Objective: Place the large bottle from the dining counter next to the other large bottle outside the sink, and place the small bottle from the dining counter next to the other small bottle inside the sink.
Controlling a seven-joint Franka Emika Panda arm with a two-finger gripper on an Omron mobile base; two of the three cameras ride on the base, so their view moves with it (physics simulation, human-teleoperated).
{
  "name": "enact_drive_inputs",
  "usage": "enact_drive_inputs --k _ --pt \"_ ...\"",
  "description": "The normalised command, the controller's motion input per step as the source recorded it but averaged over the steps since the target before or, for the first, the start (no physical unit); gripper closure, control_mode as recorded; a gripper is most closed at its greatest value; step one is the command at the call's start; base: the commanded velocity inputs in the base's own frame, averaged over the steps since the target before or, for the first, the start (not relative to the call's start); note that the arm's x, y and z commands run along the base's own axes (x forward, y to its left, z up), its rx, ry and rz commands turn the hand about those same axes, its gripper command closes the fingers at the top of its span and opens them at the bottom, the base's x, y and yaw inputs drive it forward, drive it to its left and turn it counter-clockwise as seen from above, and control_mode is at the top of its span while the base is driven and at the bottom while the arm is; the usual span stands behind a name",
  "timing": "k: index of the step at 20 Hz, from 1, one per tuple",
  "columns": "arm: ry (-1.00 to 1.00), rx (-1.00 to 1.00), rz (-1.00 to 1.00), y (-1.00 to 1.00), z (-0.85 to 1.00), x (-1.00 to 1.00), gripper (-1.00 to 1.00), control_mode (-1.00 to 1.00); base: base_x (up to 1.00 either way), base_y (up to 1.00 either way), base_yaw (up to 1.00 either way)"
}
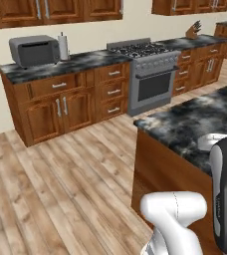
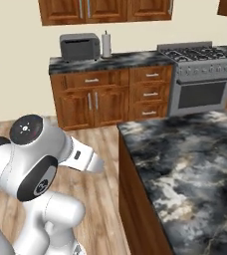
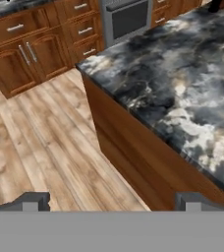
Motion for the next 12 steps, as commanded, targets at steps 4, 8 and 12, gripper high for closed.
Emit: enact_drive_inputs --k 4,8,12 --pt "0.00 0.00 0.00 0.00 0.00 0.00 -1.00 1.00 -0.71 -0.15 0.32" --pt "0.00 0.00 0.00 0.00 0.00 0.00 -1.00 1.00 -0.59 -0.26 0.35" --pt "0.00 0.00 0.00 0.00 0.00 0.00 -1.00 1.00 -0.48 -0.33 0.38"
